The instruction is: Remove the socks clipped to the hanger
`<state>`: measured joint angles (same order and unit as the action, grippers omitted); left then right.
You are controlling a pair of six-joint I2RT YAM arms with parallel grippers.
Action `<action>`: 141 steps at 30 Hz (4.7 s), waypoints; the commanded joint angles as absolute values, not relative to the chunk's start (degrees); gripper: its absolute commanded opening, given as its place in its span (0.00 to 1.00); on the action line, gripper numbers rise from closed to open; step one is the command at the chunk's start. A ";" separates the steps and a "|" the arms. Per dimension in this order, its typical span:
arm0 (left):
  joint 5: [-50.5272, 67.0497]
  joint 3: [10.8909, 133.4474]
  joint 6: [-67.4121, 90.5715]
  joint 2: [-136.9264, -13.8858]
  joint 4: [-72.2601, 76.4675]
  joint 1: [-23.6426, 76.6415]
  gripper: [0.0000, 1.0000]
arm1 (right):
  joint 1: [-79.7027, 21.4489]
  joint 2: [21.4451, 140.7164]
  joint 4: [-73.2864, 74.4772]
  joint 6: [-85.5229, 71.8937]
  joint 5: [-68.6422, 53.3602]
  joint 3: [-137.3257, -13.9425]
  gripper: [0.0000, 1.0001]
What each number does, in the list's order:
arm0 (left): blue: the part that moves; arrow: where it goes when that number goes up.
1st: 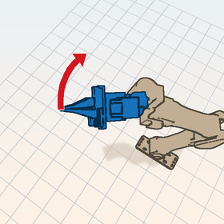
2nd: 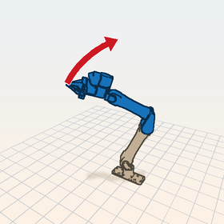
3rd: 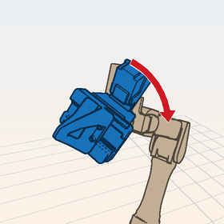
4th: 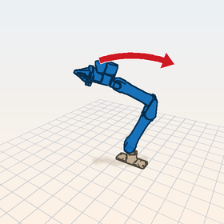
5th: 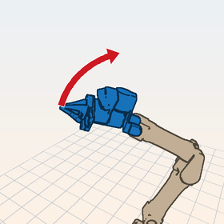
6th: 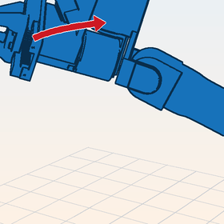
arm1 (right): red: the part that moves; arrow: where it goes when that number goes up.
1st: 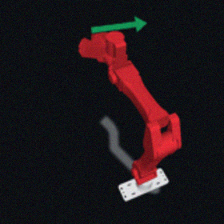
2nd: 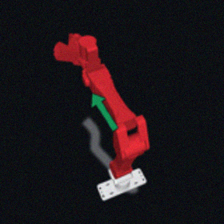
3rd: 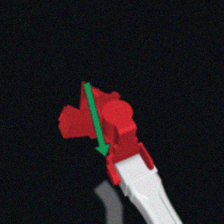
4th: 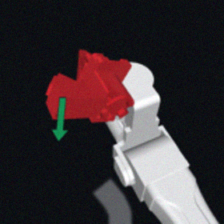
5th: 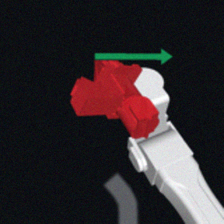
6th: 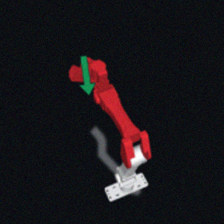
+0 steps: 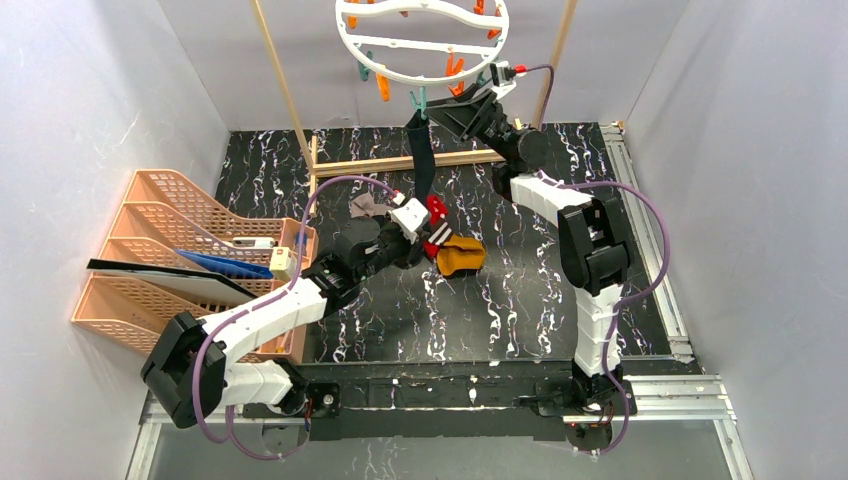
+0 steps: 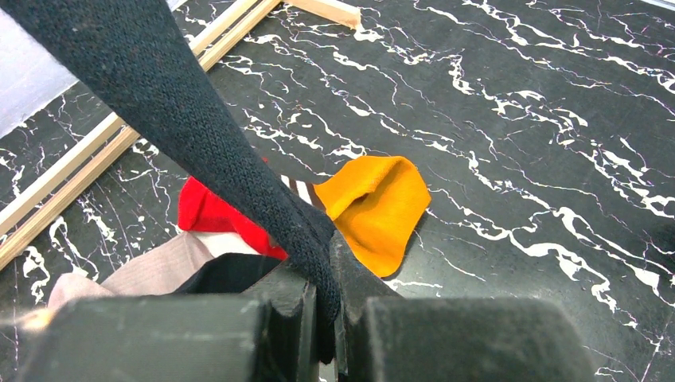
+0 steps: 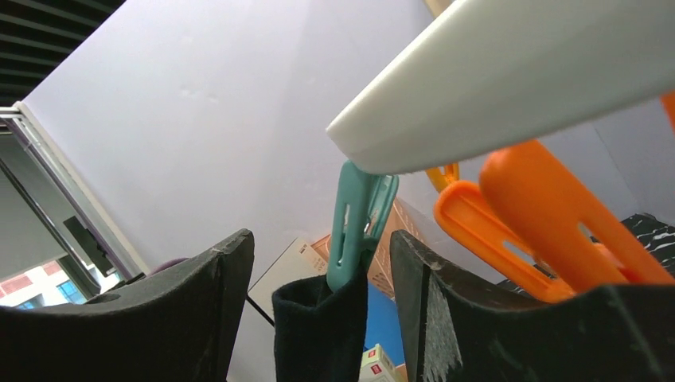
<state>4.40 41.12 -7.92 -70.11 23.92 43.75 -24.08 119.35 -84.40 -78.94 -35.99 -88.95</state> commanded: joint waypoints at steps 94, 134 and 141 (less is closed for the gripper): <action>-2.43 42.36 -12.03 -68.64 19.14 48.51 0.00 | -55.97 107.10 -10.97 10.32 50.13 -114.49 0.78; -5.10 41.74 -13.79 -67.24 17.93 50.54 0.00 | -50.07 113.03 -3.35 7.57 50.16 -120.92 0.78; -5.35 41.74 -13.94 -67.41 17.67 50.68 0.00 | -48.95 114.96 -2.23 7.36 48.88 -123.27 0.74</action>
<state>-5.61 42.11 -13.34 -68.77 20.49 49.76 -49.84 114.04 -1.67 8.01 50.19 -119.52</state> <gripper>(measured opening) 0.015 0.761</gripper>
